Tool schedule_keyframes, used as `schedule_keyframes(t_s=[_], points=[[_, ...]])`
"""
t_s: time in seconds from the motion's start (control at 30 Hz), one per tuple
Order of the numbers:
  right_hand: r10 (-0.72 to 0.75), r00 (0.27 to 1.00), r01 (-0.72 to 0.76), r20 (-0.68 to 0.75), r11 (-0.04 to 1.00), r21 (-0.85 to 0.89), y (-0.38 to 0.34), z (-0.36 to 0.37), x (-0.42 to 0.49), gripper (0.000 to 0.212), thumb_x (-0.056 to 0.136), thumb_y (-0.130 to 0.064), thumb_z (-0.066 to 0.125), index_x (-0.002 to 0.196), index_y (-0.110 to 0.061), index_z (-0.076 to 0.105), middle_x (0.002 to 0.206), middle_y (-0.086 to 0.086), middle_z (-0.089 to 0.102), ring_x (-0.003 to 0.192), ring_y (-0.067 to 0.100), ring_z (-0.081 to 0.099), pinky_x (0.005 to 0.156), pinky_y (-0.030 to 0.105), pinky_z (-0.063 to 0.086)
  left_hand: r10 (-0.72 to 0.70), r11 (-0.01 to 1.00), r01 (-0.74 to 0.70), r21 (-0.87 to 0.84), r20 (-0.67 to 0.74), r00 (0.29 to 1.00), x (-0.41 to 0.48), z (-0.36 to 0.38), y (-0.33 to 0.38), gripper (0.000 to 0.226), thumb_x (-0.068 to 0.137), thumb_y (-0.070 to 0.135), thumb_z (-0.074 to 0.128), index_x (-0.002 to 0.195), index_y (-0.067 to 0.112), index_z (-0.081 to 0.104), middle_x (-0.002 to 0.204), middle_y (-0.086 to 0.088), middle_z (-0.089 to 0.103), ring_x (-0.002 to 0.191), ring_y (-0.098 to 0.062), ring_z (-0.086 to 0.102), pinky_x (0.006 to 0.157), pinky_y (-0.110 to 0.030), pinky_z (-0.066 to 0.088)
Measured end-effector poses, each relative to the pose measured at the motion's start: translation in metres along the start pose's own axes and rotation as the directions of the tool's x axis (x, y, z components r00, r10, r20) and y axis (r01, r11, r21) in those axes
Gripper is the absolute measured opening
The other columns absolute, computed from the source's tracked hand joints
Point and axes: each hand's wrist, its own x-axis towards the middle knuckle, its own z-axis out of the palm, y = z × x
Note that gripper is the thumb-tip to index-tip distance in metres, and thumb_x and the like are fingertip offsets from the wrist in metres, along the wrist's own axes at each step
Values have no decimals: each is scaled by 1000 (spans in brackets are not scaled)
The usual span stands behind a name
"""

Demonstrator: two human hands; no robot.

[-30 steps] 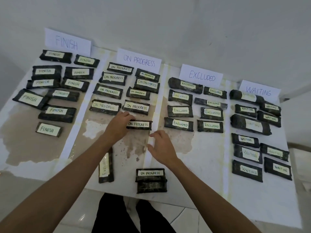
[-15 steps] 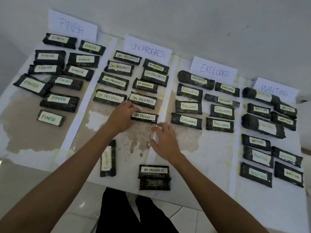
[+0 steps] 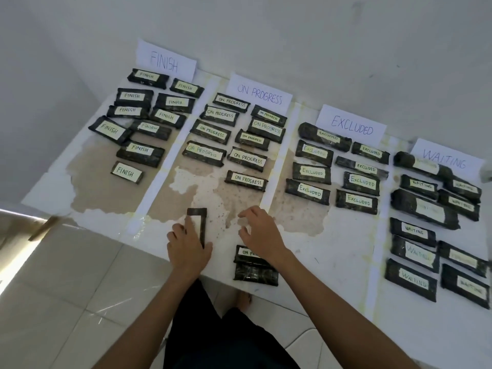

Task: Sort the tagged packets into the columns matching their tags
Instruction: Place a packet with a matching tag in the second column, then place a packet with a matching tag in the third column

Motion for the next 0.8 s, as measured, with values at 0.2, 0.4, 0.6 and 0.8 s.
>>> schedule_keyframes(t_s=[0.2, 0.4, 0.6, 0.8], points=[[16, 999, -15, -30, 999, 38, 2, -8, -19, 26, 83, -10, 58, 108, -10, 64, 105, 6, 59, 92, 24, 57, 79, 35, 49, 161, 971, -156, -179, 12, 987, 9, -7, 2, 76, 74, 8, 62, 141, 9, 27, 126, -19, 41, 111, -37, 38, 86, -46, 41], [80, 987, -79, -142, 997, 16, 24, -33, -37, 27, 82, -10, 56, 108, -12, 63, 107, 6, 60, 93, 24, 58, 76, 36, 50, 527, 834, -508, -216, 38, 849, 14, -14, 42, 79, 72, -2, 62, 143, 11, 30, 127, -13, 47, 112, -30, 39, 93, -41, 41], [196, 950, -203, -244, 979, -2, 60, -56, -59, 28, 79, -14, 57, 106, -11, 65, 106, 5, 64, 92, 23, 60, 74, 37, 54, 720, 691, -702, -171, 90, 688, 18, 7, 109, 76, 71, -9, 58, 141, 11, 35, 129, -12, 49, 113, -31, 43, 96, -42, 42], [298, 924, -315, -239, 949, -34, 101, -59, -70, 45, 77, -16, 66, 121, -10, 61, 130, 10, 57, 110, 28, 57, 92, 34, 46, 853, 522, -845, -113, 71, 517, 30, 39, 163, 68, 75, -16, 49, 139, 6, 40, 134, -15, 50, 117, -35, 45, 96, -41, 39]])
